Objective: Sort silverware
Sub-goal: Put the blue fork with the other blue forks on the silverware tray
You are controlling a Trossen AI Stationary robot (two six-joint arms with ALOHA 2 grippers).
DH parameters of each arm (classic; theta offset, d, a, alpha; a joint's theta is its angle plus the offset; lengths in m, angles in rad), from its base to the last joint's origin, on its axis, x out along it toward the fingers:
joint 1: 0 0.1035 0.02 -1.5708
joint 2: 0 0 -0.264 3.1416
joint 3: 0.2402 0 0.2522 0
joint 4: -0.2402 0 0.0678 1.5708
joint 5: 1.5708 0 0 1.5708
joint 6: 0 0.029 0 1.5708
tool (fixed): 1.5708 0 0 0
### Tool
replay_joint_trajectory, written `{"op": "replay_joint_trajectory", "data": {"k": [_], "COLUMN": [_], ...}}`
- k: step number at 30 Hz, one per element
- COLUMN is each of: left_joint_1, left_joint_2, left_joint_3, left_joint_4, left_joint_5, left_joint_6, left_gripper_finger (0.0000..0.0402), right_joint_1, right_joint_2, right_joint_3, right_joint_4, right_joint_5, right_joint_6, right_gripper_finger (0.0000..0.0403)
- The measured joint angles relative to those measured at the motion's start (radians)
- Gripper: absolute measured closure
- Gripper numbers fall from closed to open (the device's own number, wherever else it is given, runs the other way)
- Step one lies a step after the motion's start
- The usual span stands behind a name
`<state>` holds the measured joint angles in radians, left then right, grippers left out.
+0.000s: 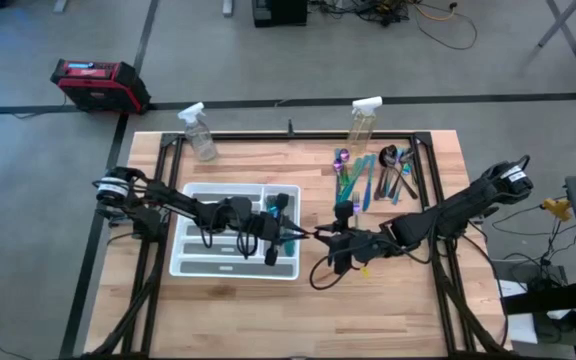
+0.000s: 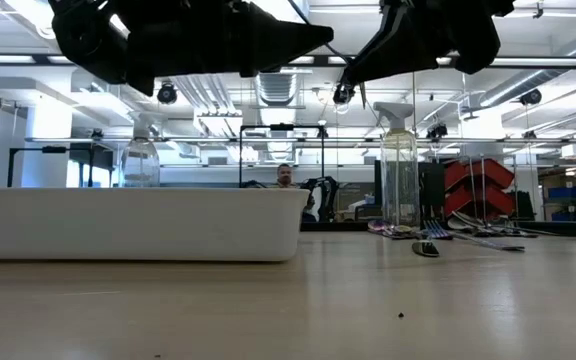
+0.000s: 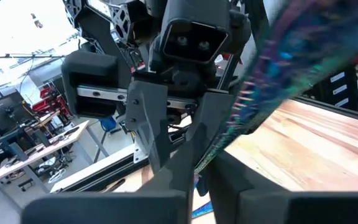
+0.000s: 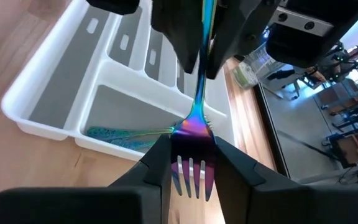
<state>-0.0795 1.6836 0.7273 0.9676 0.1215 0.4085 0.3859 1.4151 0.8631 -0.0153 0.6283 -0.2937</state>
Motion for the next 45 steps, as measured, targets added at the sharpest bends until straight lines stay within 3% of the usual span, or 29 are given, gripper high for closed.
{"op": "replay_joint_trajectory", "data": {"k": [6, 11, 15, 20, 26, 33, 39, 45], "left_joint_1": [0.000, 0.004, 0.013, 0.022, 0.033, 0.031, 0.028, 0.028], "left_joint_2": [-0.007, -0.061, -0.141, -0.248, -0.310, -0.218, -0.117, -0.076], "left_joint_3": [0.010, 0.011, 0.012, 0.013, 0.076, 0.214, 0.266, 0.275], "left_joint_4": [-0.008, -0.076, -0.226, -0.446, -0.808, -1.050, -1.162, -1.175], "left_joint_5": [-0.010, -0.016, -0.085, -0.097, -0.275, -0.333, -0.517, -0.566], "left_joint_6": [-0.006, 0.016, 0.060, 0.172, 0.171, 0.098, 0.072, 0.079], "left_gripper_finger": [0.0399, 0.0401, 0.0401, 0.0401, 0.0401, 0.0401, 0.0401, 0.0401], "right_joint_1": [0.000, 0.011, 0.026, 0.033, 0.031, 0.021, 0.022, 0.021], "right_joint_2": [0.000, -0.017, -0.047, -0.069, -0.056, -0.055, -0.054, -0.054], "right_joint_3": [0.000, 0.001, 0.001, 0.001, -0.002, -0.049, -0.105, -0.153], "right_joint_4": [0.003, -0.007, -0.005, -0.042, -0.070, -0.086, -0.088, -0.083], "right_joint_5": [0.000, -0.001, -0.001, -0.001, 0.033, 0.091, 0.097, 0.105], "right_joint_6": [0.016, 0.010, 0.002, 0.039, 0.116, 0.225, 0.311, 0.387], "right_gripper_finger": [0.0311, 0.0270, 0.0231, 0.0193, 0.0174, 0.0179, 0.0191, 0.0187]}}
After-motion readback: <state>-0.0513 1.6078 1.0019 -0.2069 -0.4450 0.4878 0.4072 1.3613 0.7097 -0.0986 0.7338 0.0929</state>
